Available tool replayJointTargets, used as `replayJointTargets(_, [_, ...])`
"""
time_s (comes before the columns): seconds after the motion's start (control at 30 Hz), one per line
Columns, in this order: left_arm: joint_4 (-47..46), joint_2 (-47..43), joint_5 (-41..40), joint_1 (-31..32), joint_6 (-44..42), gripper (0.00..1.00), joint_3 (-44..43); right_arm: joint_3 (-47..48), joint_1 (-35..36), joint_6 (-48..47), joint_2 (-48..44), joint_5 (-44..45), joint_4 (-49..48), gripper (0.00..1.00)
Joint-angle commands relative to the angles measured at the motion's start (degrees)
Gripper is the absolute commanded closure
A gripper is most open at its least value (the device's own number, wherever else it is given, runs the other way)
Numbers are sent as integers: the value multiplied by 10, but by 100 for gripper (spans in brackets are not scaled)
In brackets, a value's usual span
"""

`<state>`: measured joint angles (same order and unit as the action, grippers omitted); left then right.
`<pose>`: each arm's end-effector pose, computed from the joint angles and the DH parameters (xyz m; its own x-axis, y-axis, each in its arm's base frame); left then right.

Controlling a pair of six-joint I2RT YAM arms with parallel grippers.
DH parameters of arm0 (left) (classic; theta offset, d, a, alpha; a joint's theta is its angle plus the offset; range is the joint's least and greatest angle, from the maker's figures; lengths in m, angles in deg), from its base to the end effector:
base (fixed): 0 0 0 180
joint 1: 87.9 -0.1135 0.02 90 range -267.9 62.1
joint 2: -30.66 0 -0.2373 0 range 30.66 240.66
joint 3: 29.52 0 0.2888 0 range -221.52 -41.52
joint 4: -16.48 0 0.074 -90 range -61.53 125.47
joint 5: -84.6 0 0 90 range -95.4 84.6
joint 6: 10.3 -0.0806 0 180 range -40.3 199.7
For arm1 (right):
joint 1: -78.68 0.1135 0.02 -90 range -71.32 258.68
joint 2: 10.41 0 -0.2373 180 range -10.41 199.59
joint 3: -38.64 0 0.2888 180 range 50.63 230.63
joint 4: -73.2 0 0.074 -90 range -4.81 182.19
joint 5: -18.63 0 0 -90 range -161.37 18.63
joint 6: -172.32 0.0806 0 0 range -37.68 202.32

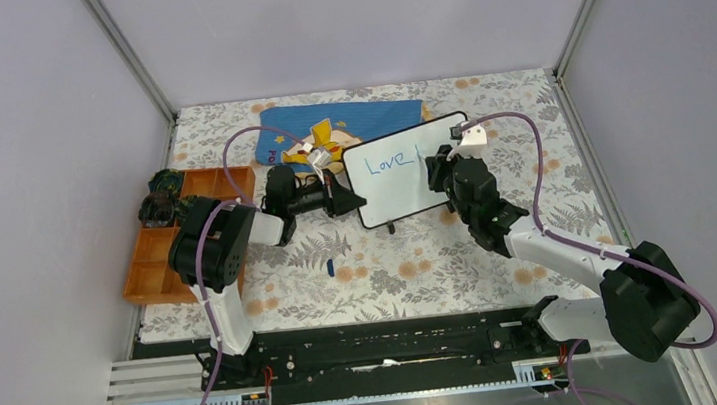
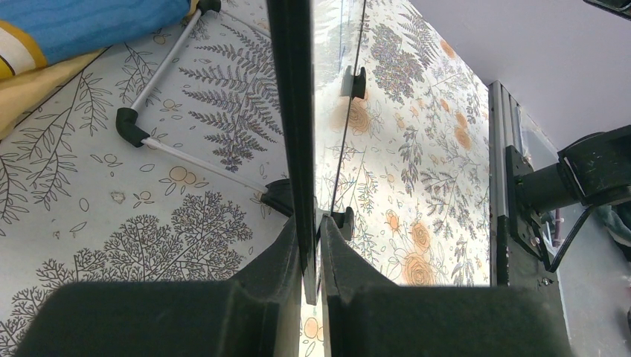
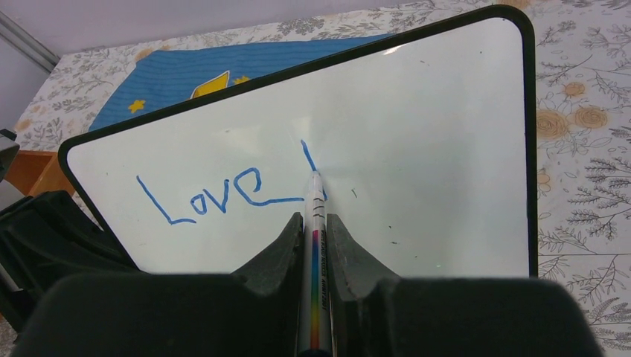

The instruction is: Write a sentence on the whiteboard

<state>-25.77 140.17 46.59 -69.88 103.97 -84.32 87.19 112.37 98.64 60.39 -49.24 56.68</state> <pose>0.3482 -0.1801 0.0748 -0.5661 -0.0820 -0.8203 0.7563 0.3443 -0.5563 0.3140 0.1729 0.2134 -0.1365 0.2219 -0.9655 -0.1705 0.9548 0.2435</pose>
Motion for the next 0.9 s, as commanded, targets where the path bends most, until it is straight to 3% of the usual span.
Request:
replayJointTargets(0.0, [85,18,-16,19,-45,100,11,30,-5,-16,4,30,-12,100])
replayJointTargets(0.87, [88,16,-18,19,-47,100,10,0,-10,-9,-10,22,14,100])
